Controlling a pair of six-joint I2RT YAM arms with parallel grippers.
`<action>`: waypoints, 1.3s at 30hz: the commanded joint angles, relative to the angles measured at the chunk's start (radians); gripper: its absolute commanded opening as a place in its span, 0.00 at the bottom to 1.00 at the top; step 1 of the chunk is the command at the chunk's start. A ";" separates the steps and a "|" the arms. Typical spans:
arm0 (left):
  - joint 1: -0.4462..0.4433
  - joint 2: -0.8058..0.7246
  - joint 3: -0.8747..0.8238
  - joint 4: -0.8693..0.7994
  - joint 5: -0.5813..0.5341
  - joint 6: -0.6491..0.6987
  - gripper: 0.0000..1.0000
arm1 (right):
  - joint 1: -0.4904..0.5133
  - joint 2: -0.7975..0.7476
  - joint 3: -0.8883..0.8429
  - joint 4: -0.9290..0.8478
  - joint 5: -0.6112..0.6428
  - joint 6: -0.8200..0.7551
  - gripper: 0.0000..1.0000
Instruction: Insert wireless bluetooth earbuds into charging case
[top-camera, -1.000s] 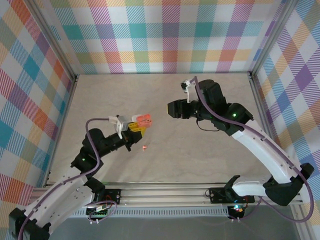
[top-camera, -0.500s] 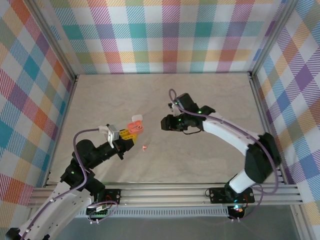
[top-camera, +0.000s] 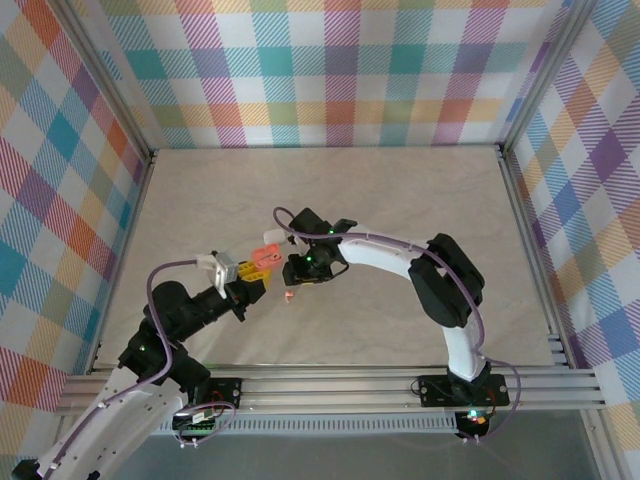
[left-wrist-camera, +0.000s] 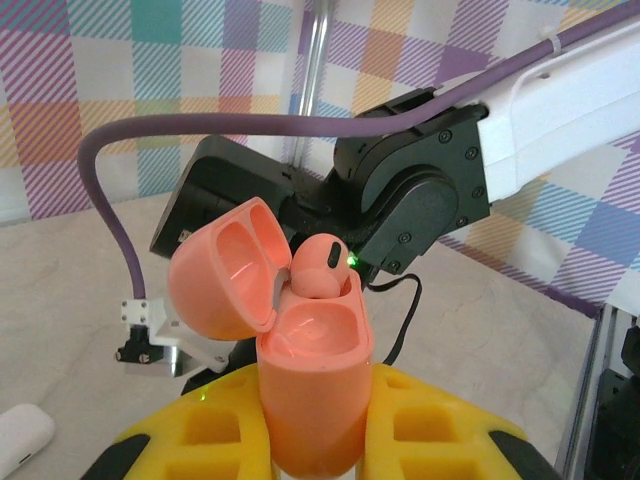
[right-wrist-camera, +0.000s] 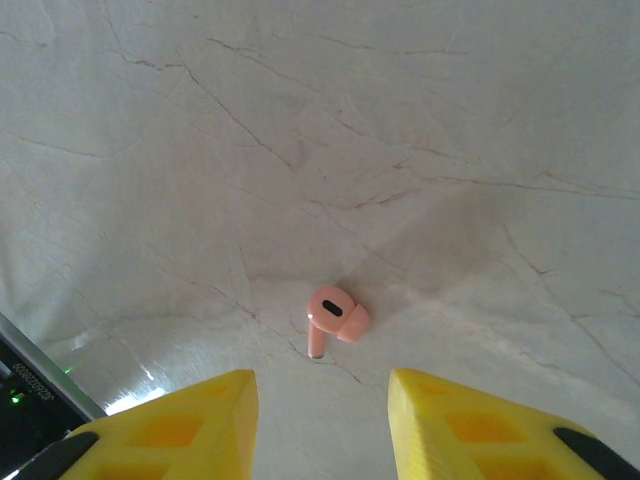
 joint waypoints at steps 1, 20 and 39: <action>-0.010 -0.017 0.011 -0.001 -0.021 0.015 0.00 | 0.015 0.027 0.039 -0.058 0.028 0.066 0.41; -0.011 -0.051 -0.004 -0.027 -0.034 0.037 0.00 | 0.090 0.180 0.167 -0.155 0.088 0.163 0.43; -0.010 -0.089 -0.013 -0.048 -0.040 0.036 0.00 | 0.090 0.243 0.270 -0.314 0.212 0.102 0.34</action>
